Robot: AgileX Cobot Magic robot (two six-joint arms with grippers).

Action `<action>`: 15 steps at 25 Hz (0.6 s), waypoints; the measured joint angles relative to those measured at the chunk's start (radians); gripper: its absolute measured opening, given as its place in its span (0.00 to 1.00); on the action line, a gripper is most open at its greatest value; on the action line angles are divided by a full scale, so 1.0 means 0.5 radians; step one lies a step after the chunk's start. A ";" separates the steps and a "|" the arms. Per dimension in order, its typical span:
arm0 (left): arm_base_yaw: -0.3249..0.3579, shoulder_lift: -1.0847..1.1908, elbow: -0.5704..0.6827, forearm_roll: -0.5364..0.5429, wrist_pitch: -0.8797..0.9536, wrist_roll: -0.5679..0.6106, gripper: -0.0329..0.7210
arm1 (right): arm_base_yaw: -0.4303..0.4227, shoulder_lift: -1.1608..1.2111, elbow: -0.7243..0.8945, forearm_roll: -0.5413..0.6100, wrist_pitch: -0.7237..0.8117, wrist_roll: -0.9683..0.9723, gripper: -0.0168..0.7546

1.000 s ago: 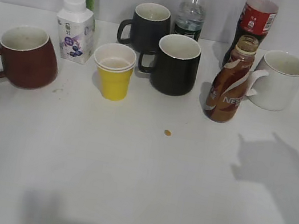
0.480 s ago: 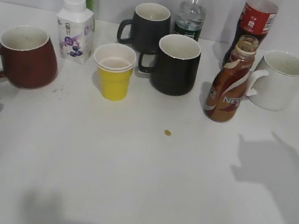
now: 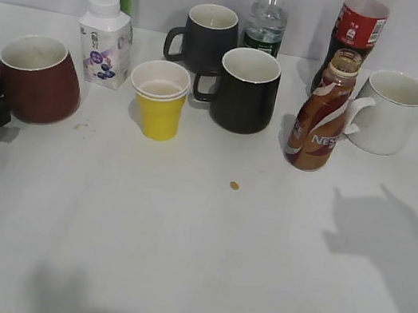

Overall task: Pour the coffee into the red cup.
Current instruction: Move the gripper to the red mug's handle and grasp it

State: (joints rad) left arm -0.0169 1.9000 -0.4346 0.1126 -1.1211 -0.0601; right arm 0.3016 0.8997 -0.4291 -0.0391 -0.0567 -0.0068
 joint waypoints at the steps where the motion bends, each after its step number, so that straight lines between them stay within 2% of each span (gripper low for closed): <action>1: 0.000 0.018 -0.021 -0.001 0.000 0.000 0.39 | 0.000 0.000 0.000 -0.002 0.000 0.000 0.71; 7: 0.000 0.129 -0.195 -0.005 -0.002 0.000 0.34 | 0.000 0.011 0.000 -0.004 0.000 -0.002 0.71; 9: 0.000 0.157 -0.245 -0.005 -0.002 0.000 0.29 | 0.000 0.016 0.000 -0.004 0.000 -0.002 0.71; 12: 0.000 0.203 -0.312 0.004 -0.002 0.002 0.15 | 0.000 0.022 0.000 -0.004 0.000 -0.002 0.71; 15: 0.000 0.252 -0.365 0.015 -0.028 0.002 0.15 | 0.002 0.046 0.000 -0.004 0.000 -0.002 0.71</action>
State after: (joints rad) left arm -0.0169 2.0259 -0.6172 0.1200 -1.1351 -0.0591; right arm 0.3024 0.9225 -0.4291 -0.0411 -0.0567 -0.0077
